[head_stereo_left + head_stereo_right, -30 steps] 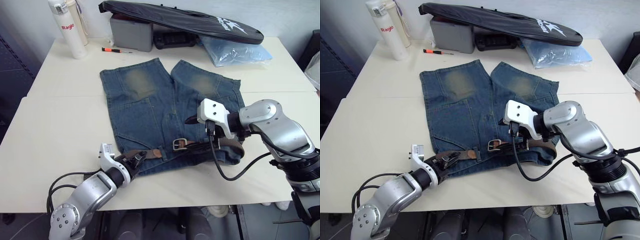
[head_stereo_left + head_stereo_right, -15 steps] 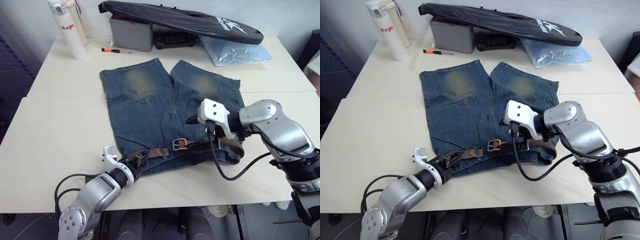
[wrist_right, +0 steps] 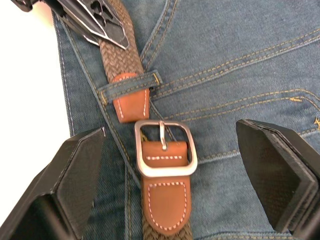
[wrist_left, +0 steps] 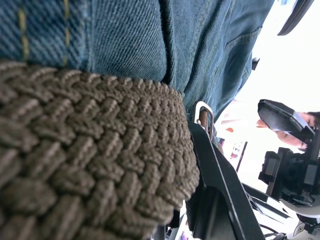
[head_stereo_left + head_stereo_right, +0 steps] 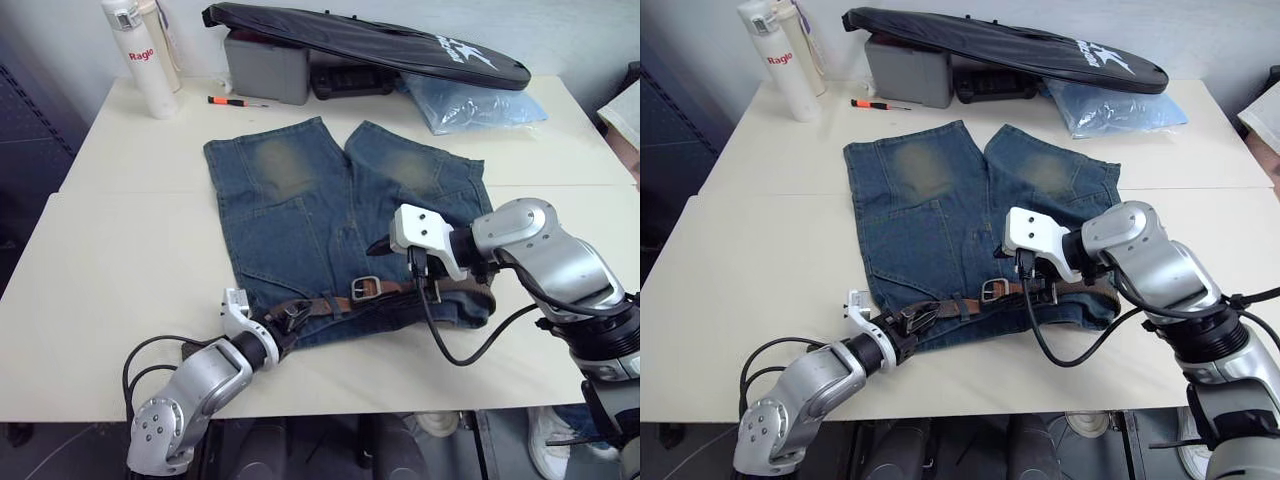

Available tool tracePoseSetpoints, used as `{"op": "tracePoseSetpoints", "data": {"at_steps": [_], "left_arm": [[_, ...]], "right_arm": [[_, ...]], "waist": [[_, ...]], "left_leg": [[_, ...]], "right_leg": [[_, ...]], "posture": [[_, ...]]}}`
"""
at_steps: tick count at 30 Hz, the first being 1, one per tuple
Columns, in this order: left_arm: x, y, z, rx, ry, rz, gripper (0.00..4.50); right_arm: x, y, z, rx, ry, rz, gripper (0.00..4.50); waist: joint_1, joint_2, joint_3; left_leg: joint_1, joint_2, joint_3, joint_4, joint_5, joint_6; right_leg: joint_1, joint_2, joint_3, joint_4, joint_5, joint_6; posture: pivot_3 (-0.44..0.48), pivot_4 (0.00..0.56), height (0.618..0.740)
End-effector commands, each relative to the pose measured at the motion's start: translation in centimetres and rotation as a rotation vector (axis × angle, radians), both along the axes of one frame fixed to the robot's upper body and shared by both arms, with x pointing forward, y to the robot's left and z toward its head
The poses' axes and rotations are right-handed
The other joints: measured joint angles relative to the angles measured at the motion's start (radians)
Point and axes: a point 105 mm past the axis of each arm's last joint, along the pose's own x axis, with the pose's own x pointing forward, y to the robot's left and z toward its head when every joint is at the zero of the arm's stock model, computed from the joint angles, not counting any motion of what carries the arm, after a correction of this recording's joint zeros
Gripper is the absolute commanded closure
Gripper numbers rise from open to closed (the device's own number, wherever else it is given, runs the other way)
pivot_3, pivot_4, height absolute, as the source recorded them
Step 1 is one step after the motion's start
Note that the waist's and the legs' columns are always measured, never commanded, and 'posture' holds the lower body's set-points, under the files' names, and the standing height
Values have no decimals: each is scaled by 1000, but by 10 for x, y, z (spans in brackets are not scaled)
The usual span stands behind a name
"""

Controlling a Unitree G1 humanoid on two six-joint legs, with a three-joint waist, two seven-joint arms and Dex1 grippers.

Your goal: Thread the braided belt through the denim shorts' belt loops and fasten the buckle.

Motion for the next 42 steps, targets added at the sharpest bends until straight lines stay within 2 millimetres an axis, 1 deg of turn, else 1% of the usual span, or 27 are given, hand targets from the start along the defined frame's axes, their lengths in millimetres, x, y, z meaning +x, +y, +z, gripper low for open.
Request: {"op": "tracePoseSetpoints", "data": {"at_steps": [1, 6, 8, 9, 10, 11, 13, 16, 17, 18, 21, 24, 27, 30, 31, 33, 36, 38, 40, 42], "left_arm": [[-2, -13, 3, 32, -27, -92, 4500], [-1, -17, 2, 70, -38, -129, 4500], [0, -15, 1, 79, -34, -127, 3637], [0, -14, 1, 82, -34, -126, 3437], [-1, -13, 2, 82, -38, -126, 2943], [-2, -12, 3, 84, -42, -124, 2632], [-4, -9, 5, 87, -52, -118, 1740], [-15, -4, 9, 107, -76, -117, 630], [-21, -3, 11, 114, -93, -126, 137], [-27, 0, 12, 126, -108, -134, 53], [-45, 8, 13, 173, -141, -165, 53], [-58, 20, 9, 232, -145, -185, 53], [-67, 25, 13, 242, -176, -220, 53], [-81, 33, 28, 266, -301, -362, 53], [-84, 45, 35, 314, -359, -457, 53], [-85, 72, 56, 374, -435, -606, 53], [-85, 96, 87, 434, -484, -720, 53], [-81, 109, 103, 528, -549, -776, 53], [-69, 122, 113, 606, -609, -772, 53], [-49, 133, 119, 694, -659, -742, 53]], "right_arm": [[-8, 6, 8, 17, -22, 34, 9], [-12, 5, 5, 14, -17, 25, 9], [-12, 6, 5, 14, -15, 24, 0], [-12, 6, 5, 14, -14, 23, 0], [-13, 6, 5, 15, -13, 25, 0], [-13, 6, 5, 15, -11, 26, 0], [-15, 6, 4, 14, -7, 30, 0], [-17, 6, 4, 8, -2, 42, 0], [-18, 6, 3, 5, 2, 49, 0], [-19, 6, 3, -1, 9, 58, 0], [-22, 5, 2, -12, 26, 79, 0], [-23, 5, 2, -10, 33, 96, 0], [-22, 6, 3, -5, 31, 104, 0], [-20, 8, 4, 4, 29, 115, 0], [-20, 8, 5, 6, 34, 123, 0], [-22, 8, 6, 8, 42, 138, 0], [-24, 9, 6, 10, 47, 151, 0], [-25, 10, 6, 10, 48, 159, 0], [-25, 10, 6, 8, 47, 160, 0], [-26, 10, 6, 7, 41, 153, 0]], "waist": [[-1, 0, 0], [-2, 0, 0], [-3, 0, 0], [-4, 0, 0], [-5, 0, 0], [-5, 0, 0], [-6, 0, 0], [-7, 0, 0], [-8, 0, 0], [-10, 0, 0], [-13, 2, -1], [-10, 2, -1], [-10, 3, -1], [-9, 2, -1], [-9, 3, -1], [-8, 3, -1], [-10, 6, 1], [-13, 6, 1], [-17, 6, 2], [-20, 6, 2]], "left_leg": [[0, 0, 0, 0, 0, 0], [0, 0, 0, 0, 0, 0], [0, 0, 0, 0, 0, 0], [0, 0, 0, 0, 0, 0], [0, 0, 0, 0, 0, 0], [0, 0, 0, -1, 0, 0], [0, 0, 0, 0, 0, 0], [0, 0, 0, -1, 0, 0], [0, 0, 0, -1, 0, 0], [0, 0, 0, -1, 0, 0], [1, 1, 1, -2, 0, 0], [1, 1, 1, -2, 0, 0], [1, 1, 1, -2, 0, 0], [0, 1, 1, -2, 0, 0], [0, 2, 1, -2, 0, 0], [0, 2, 1, -2, 0, 0], [0, 2, 2, -3, -1, 1], [-1, 2, 2, -4, -1, 1], [-1, 3, 3, -6, -2, 2], [-1, 3, 4, -7, -2, 2]], "right_leg": [[0, 0, 0, 0, 0, 0], [0, 0, 0, 0, 0, 0], [0, 0, 0, 0, 0, 0], [0, 0, 0, 0, 0, 0], [0, 0, 0, 0, 0, 0], [0, 0, 0, 0, 0, 0], [0, 0, 0, 0, 0, 0], [0, 0, 0, 0, 0, 0], [0, 0, 0, 0, 0, 0], [0, 0, 0, 0, 0, 0], [-1, 1, 1, 0, 0, 0], [-1, 1, 1, -1, 0, -1], [-1, 1, 1, -1, 0, -2], [-1, 1, 1, -1, -1, -2], [-2, 2, 1, -1, -1, -3], [-3, 2, 1, 0, -1, -5], [-4, 3, 1, 0, -1, -5], [-4, 3, 1, 0, -1, -5], [-5, 5, 1, 2, -1, -5], [-5, 5, 1, 1, -1, -5]], "posture": [[0, 150, 740], [0, 150, 740], [0, 150, 740], [0, 150, 740], [0, 150, 740], [0, 150, 740], [0, 150, 740], [0, 150, 740], [0, 150, 740], [0, 150, 740], [0, 150, 740], [0, 150, 740], [0, 150, 740], [0, 150, 740], [0, 150, 740], [0, 150, 740], [0, 150, 740], [0, 150, 740], [0, 150, 740], [0, 150, 740]]}}
